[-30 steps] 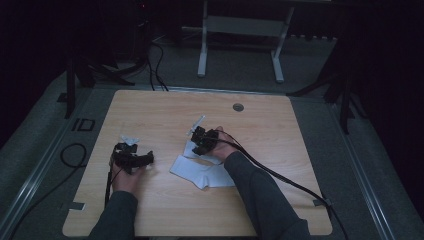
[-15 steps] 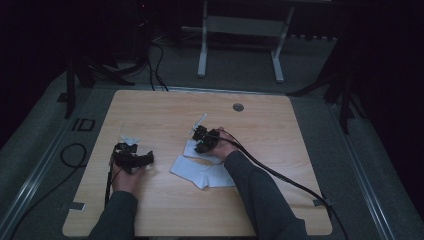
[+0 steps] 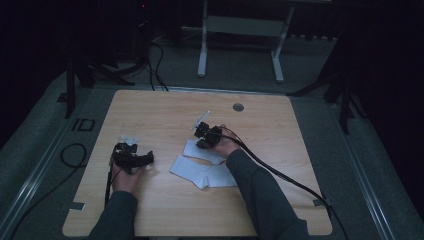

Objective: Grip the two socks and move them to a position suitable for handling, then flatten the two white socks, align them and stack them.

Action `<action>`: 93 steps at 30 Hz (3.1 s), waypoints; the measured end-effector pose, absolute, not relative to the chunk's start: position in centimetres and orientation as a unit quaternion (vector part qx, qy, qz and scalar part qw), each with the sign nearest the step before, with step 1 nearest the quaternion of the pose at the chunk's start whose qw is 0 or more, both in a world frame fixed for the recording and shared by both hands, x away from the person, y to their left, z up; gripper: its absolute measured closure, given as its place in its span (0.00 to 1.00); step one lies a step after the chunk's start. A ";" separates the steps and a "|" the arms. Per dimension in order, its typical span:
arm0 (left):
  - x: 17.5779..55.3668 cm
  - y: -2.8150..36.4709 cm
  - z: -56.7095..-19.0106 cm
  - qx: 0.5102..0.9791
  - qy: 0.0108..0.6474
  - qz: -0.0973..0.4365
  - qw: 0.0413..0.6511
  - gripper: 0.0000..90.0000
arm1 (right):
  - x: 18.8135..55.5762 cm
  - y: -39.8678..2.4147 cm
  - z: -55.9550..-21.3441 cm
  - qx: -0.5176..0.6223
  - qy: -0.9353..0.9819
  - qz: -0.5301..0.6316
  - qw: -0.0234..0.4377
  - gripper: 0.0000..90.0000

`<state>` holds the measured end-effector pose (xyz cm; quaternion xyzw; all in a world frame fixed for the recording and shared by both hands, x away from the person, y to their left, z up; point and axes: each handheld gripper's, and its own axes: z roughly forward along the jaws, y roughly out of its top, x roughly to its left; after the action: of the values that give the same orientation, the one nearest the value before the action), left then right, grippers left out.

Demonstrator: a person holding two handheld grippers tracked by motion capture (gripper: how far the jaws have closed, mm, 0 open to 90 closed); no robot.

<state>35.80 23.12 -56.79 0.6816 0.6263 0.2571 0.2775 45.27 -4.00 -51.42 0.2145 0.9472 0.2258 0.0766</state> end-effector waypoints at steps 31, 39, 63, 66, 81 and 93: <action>35.8 23.1 -56.8 0.681 0.626 0.257 0.278 0.12 | 43.9 -12.2 -47.2 0.248 0.928 0.242 0.134 0.96; 35.8 23.1 -56.8 0.681 0.626 0.257 0.278 0.12 | 43.7 -15.0 -47.7 0.266 0.923 0.244 0.134 0.95; 35.8 23.1 -56.8 0.682 0.626 0.257 0.278 0.12 | 43.2 -19.4 -46.5 0.285 0.921 0.222 0.148 0.59; 35.8 23.1 -56.8 0.682 0.626 0.257 0.278 0.12 | 43.2 -18.5 -46.7 0.272 0.928 0.213 0.141 0.58; 35.8 23.1 -56.8 0.682 0.626 0.257 0.278 0.12 | 43.6 -15.2 -46.1 0.224 0.944 0.209 0.124 0.61; 35.8 23.1 -56.8 0.682 0.626 0.257 0.278 0.12 | 44.6 -11.3 -47.1 0.190 0.956 0.197 0.108 0.62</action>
<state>35.81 23.12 -56.79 0.6816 0.6262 0.2571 0.2778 44.55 -11.27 -47.07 0.1902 0.9557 0.1970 0.1079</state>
